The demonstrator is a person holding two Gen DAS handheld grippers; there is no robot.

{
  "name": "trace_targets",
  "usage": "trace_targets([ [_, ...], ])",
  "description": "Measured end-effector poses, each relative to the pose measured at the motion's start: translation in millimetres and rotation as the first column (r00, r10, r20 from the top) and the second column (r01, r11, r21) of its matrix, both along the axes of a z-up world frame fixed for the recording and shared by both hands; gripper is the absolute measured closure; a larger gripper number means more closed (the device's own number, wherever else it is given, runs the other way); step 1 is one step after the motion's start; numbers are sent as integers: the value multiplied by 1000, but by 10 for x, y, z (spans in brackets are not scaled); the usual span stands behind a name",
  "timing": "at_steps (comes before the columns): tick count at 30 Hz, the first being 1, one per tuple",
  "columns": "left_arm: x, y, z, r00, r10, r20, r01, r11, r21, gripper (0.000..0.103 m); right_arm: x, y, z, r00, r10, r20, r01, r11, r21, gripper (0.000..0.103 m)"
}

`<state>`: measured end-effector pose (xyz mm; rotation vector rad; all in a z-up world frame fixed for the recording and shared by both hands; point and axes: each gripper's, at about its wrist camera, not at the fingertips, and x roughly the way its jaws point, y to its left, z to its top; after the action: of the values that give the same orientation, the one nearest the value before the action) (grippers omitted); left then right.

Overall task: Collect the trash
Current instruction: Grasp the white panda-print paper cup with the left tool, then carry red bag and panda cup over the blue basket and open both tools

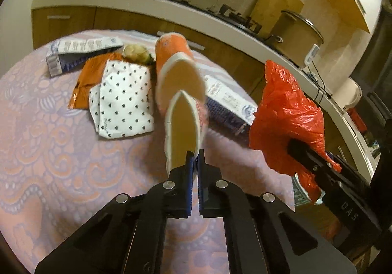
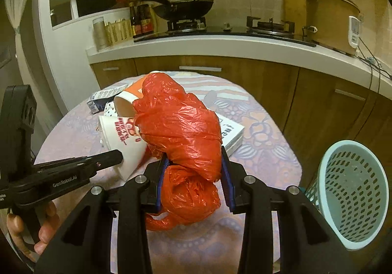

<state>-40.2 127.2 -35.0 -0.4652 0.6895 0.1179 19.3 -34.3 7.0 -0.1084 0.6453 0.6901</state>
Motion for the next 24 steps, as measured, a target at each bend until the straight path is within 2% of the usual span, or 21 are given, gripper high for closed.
trace_targets([
  [10,-140,-293,357,995,-57,86,53,997,53,102,-80,-430,308,995,-69,76,65,997,48,69],
  [15,14,-615,539,985,-129,116,120,989,83,102,-24,-736,396,987,-133,89,126,989,81,69],
  [21,394,-1139,715,958,-257,129,243,963,117,102,115,-1286,434,966,-246,83,236,965,114,69],
  [24,667,-1493,732,934,-339,113,324,937,134,102,186,-1574,411,951,-301,73,291,949,124,69],
])
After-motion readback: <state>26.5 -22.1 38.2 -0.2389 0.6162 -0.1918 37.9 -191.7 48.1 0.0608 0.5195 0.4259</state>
